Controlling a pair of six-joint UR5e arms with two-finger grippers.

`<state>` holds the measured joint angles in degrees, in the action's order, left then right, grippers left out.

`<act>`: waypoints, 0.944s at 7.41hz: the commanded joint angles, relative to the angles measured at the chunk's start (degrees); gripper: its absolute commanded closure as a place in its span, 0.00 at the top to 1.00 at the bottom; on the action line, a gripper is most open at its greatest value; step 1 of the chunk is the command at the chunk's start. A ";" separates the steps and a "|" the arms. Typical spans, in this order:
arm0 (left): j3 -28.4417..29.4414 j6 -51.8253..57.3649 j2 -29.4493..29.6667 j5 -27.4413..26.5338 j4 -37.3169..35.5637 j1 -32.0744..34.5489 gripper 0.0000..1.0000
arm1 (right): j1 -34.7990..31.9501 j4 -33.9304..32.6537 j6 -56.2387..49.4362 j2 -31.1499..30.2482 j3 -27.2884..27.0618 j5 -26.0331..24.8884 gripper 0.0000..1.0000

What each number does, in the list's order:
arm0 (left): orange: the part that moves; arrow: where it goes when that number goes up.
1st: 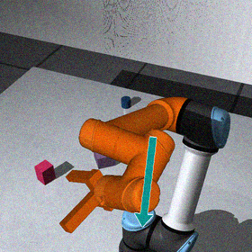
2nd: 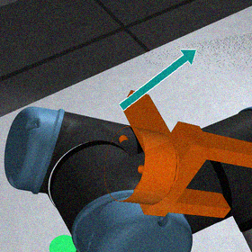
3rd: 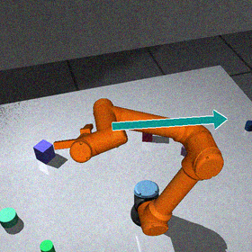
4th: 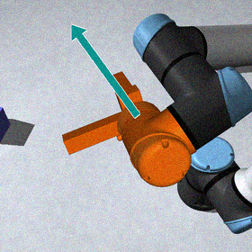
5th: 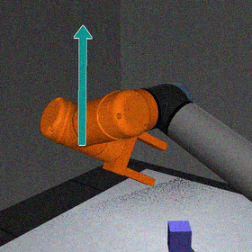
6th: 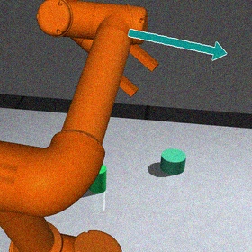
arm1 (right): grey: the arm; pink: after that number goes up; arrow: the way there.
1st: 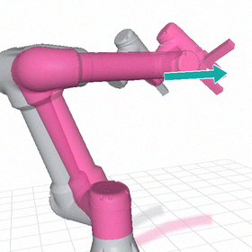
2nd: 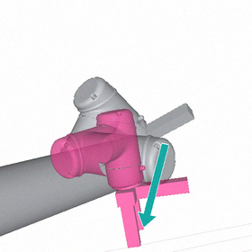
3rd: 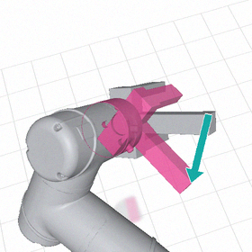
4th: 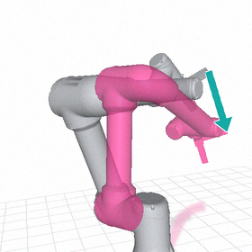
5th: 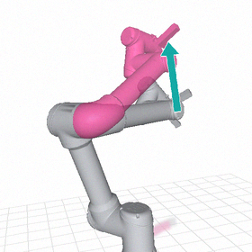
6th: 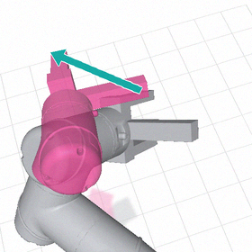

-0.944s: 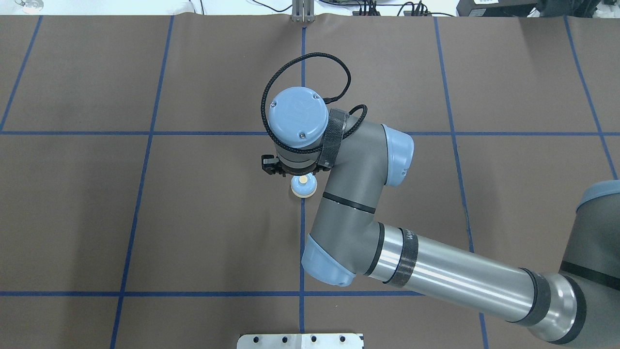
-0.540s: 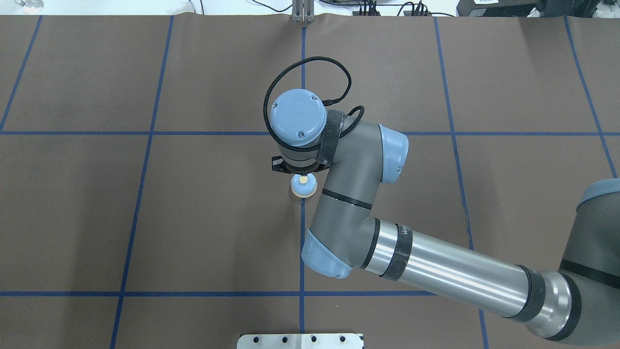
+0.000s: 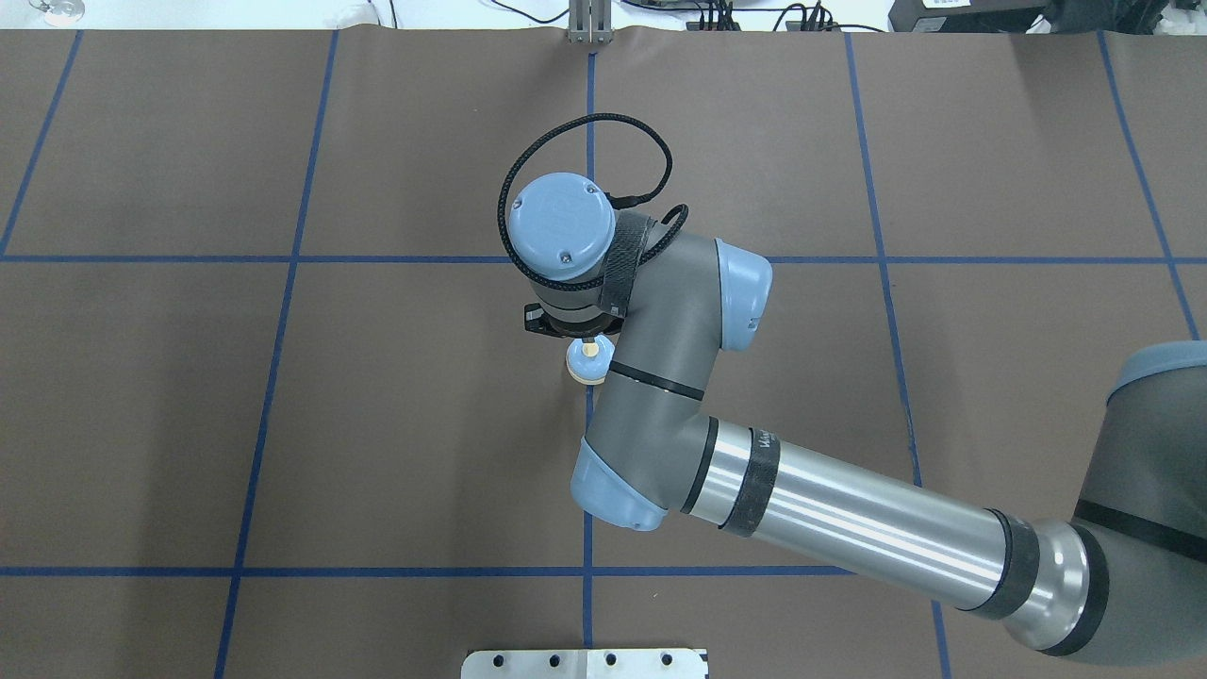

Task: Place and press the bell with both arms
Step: 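Press the bell's button down with the right gripper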

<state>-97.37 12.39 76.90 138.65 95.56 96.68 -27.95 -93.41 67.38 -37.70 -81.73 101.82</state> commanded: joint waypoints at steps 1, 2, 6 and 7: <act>-0.10 0.09 0.09 -0.05 -0.02 0.00 1.00 | 0.09 0.76 0.12 -0.26 0.08 0.05 0.00; -0.10 0.00 0.09 -0.05 0.07 0.00 1.00 | 0.18 0.77 0.21 -0.35 0.16 0.05 0.00; -0.10 0.00 0.35 -0.05 -0.02 0.00 1.00 | 0.62 4.26 0.21 -0.97 2.61 -0.04 0.00; -0.02 0.00 0.44 -0.14 -0.02 0.00 1.00 | 0.53 3.76 0.47 -0.10 1.93 1.61 0.00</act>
<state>-97.46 12.40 77.23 138.58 95.57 96.68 -27.41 -90.20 67.62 -38.44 -79.82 102.19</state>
